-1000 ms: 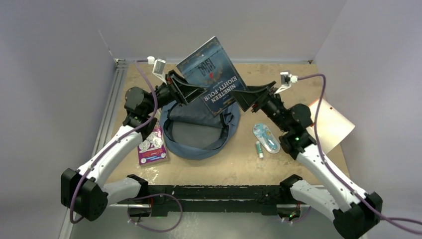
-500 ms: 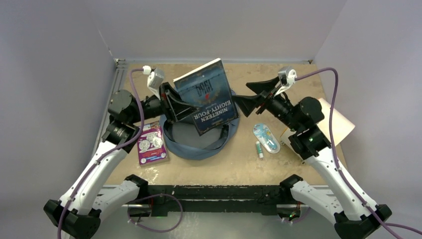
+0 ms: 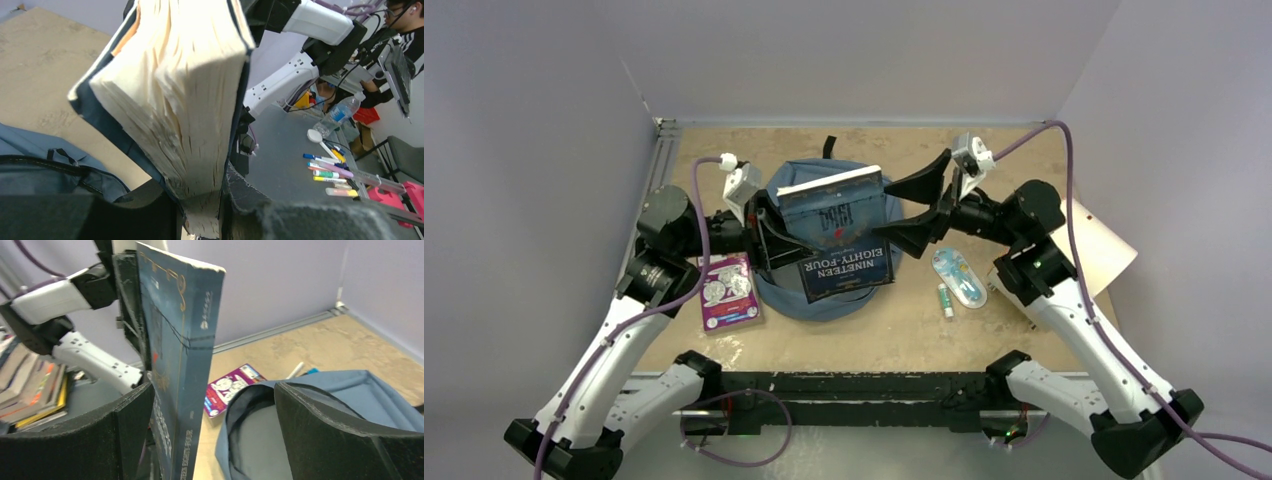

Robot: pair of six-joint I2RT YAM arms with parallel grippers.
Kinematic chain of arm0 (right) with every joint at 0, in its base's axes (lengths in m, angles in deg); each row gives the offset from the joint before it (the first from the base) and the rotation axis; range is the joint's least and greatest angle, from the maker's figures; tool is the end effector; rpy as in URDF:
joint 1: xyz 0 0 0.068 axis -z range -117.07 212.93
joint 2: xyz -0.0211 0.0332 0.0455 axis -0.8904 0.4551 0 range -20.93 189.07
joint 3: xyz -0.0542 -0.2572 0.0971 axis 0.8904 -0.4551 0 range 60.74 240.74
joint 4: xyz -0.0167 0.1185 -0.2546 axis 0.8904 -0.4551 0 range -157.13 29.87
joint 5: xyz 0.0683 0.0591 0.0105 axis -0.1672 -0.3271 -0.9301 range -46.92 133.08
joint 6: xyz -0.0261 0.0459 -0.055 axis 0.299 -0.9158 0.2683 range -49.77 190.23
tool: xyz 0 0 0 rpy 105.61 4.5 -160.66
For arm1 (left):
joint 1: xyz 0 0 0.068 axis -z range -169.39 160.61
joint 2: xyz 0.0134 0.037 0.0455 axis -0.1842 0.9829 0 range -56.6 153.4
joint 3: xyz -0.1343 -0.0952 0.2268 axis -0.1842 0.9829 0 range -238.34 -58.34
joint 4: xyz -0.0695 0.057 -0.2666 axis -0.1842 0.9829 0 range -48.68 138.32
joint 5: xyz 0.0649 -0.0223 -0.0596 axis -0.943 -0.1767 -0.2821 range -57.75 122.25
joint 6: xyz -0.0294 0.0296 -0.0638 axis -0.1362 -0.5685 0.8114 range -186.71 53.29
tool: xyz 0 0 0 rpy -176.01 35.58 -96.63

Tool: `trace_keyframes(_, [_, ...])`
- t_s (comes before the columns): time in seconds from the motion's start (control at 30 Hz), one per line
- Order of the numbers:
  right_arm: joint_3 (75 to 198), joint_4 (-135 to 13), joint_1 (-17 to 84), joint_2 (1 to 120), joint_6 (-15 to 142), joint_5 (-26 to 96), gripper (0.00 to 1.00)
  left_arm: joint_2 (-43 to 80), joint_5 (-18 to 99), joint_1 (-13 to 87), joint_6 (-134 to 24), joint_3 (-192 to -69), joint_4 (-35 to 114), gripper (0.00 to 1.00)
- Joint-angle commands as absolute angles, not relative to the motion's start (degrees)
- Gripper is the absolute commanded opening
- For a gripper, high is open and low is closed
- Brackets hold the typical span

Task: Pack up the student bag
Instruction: Pick up the book from the center of the board.

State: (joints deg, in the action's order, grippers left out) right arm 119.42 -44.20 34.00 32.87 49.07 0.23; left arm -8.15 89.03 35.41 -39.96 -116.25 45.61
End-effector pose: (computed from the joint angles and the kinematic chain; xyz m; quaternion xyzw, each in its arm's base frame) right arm 0.1827 0.1512 0.4583 -0.3358 0.5070 0.5123 0.6064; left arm 0.1602 -0.1335 0.4296 0.3409 0.5993 -0.5712 0.4455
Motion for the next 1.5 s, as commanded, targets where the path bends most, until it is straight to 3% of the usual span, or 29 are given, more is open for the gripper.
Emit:
trace_keyframes(0.0, [120.25,-33.43,33.99,34.77,41.37,-7.73,0.90,-7.00,93.95,35.40,-43.23,-121.21,43.25,0.00])
trace_keyframes(0.37, [118.64,-24.72,33.87,41.05,31.23,-15.39,0.69,0.34,97.66,35.35,-46.14,-124.59,44.10,0.00])
trace_keyframes(0.6, [118.30,-23.27,33.73,42.79,30.03,-15.33,0.49,3.85,99.28,35.40,-44.30,-125.21,39.39,0.00])
trace_keyframes(0.7, [117.87,-18.39,33.65,43.93,26.51,-16.43,0.33,4.56,98.04,35.39,-44.21,-125.31,39.45,0.00])
trace_keyframes(0.77, [117.74,-15.57,33.61,44.95,23.95,-16.78,0.17,4.53,95.70,35.40,-43.81,-125.11,39.52,0.01])
trace_keyframes(0.83, [118.45,-14.84,33.64,45.44,23.06,-16.48,0.00,4.15,92.23,35.40,-42.61,-124.34,38.89,0.15])
trace_keyframes(1.03, [117.12,-11.54,33.66,40.33,20.92,-3.06,0.00,-0.87,83.32,35.40,-35.62,-118.13,30.98,0.60])
trace_keyframes(1.17, [115.78,-3.23,33.61,38.08,14.92,2.98,0.00,-5.62,79.28,35.40,-28.58,-110.91,20.14,0.67])
trace_keyframes(1.47, [117.37,7.61,33.66,38.78,4.96,14.07,0.00,-12.12,71.26,35.40,-19.41,-100.87,7.52,0.74])
